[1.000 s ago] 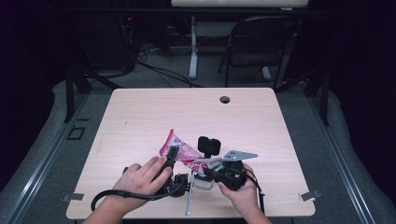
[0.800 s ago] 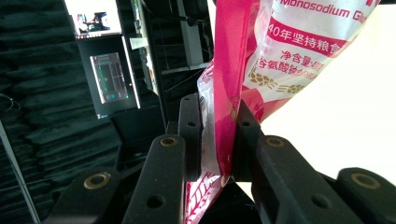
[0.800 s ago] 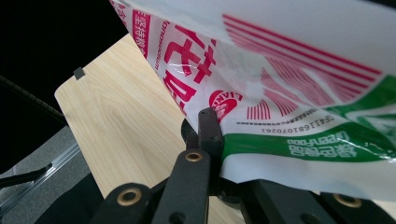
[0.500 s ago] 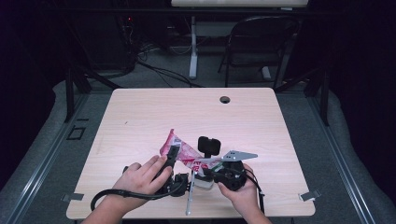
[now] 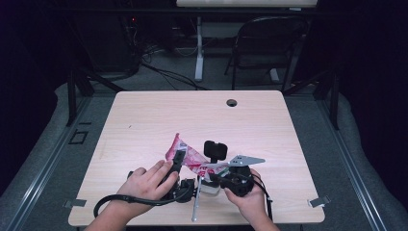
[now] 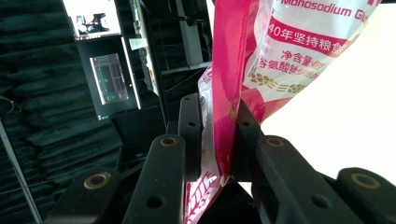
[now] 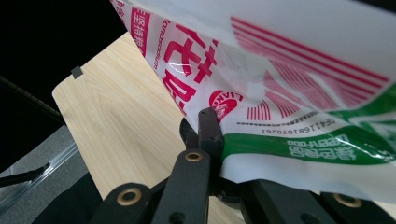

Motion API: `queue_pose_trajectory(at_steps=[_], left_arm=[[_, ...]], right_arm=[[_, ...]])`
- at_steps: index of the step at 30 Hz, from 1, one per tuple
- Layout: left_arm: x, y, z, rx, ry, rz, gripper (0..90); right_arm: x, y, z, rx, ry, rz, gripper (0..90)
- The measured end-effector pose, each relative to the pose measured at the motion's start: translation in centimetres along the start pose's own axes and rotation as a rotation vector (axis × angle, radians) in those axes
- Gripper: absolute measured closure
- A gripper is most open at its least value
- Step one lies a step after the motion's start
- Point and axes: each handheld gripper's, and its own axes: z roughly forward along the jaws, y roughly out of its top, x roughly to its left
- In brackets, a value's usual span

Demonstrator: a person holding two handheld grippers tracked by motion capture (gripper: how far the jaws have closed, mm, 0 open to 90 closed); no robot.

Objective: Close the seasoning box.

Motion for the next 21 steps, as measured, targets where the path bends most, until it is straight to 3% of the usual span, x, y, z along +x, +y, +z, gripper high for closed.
queue_pose_trajectory(at_steps=[21], left_arm=[[0.05,0.19,-0.10,-0.009,0.000,0.006,79.0]], right_arm=[[0.02,-0.08,0.12,0.010,0.002,0.000,90.0]])
